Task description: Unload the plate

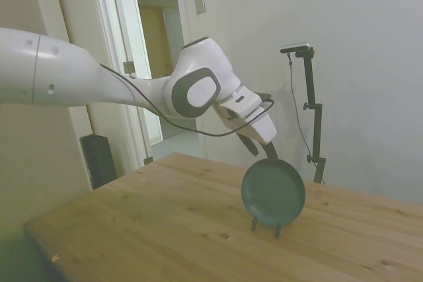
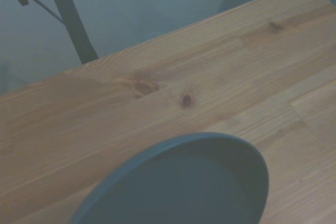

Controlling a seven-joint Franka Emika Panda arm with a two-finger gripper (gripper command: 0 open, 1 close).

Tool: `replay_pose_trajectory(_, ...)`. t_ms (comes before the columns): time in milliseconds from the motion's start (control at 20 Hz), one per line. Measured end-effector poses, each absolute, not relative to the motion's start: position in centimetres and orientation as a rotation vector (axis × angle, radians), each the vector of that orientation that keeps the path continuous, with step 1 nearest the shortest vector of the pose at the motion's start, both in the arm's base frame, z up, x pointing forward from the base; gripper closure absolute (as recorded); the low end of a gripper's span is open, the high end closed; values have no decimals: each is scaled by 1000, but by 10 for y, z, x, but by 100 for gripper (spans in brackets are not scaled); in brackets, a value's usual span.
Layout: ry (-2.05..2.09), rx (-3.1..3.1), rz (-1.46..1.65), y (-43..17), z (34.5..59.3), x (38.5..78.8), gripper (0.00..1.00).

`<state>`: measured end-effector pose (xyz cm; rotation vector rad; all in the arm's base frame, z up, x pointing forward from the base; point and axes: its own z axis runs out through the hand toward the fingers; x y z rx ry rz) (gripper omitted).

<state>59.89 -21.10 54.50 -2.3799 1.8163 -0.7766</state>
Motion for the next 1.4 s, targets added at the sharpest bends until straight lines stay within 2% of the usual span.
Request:
replay_pose_trajectory(300,1809,-2385,-800,-180,538,621,0)
replay_pose_trajectory(550,1790,-2394,-801,-165,516,637,0)
replay_pose_trajectory(1000,1754,-2403,-806,-155,494,648,0)
replay_pose_trajectory(1300,1662,-2369,-790,-152,489,640,0)
replay_pose_trajectory(1350,1640,-2373,-784,-152,488,637,100)
replay_pose_trajectory(1400,1621,-2376,-780,-152,487,634,100)
